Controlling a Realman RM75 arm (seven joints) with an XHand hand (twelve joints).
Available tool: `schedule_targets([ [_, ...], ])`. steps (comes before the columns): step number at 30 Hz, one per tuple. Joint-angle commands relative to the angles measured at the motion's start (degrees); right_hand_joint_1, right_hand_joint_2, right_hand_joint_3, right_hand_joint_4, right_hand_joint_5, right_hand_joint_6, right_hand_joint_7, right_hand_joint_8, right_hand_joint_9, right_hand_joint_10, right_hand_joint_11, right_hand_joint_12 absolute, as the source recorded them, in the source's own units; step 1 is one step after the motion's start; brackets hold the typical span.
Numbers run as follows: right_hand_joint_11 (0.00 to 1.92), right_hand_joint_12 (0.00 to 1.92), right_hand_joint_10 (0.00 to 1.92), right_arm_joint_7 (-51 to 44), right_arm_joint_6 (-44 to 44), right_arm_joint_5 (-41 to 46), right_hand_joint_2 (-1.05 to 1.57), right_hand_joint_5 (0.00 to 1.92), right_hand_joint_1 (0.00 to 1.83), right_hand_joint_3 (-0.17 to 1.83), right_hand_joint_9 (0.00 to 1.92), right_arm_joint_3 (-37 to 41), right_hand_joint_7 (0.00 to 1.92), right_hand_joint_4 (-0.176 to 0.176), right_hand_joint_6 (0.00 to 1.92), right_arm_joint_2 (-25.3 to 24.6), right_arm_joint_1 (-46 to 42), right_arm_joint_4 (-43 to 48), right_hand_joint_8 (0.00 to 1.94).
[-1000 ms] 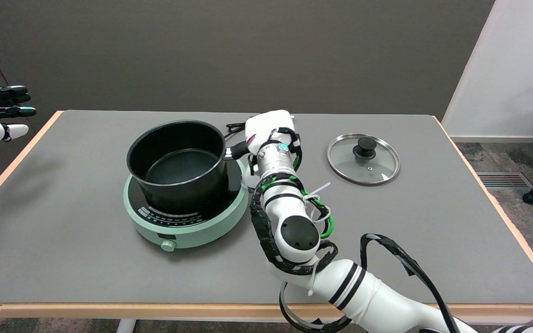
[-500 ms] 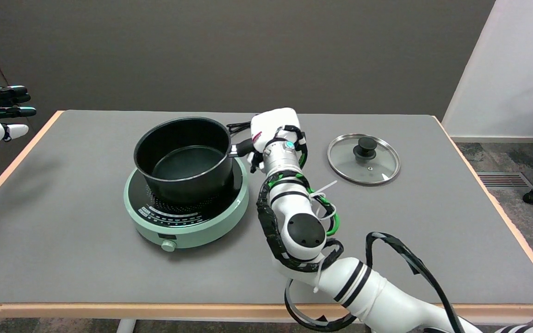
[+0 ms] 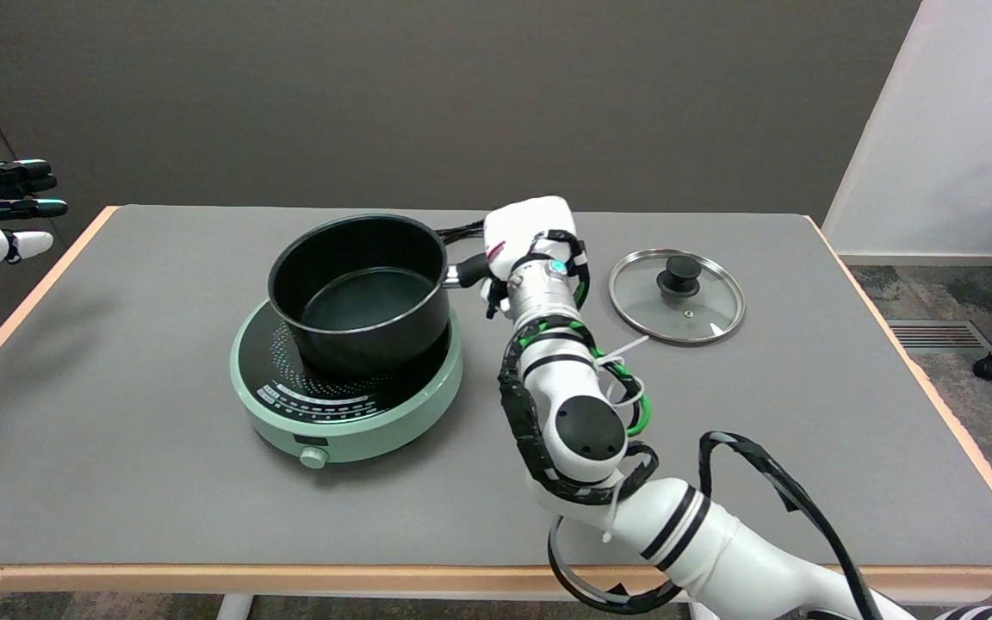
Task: Pick up the soup pot.
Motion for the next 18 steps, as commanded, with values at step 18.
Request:
schedule_targets([
  [18, 1.89, 1.89, 1.89, 10.1, 14.2, 8.0, 0.99, 1.89, 0.91, 0.8, 1.89, 20.9, 1.89, -0.059, 1.89, 20.9, -13.7, 19.4, 1.89],
])
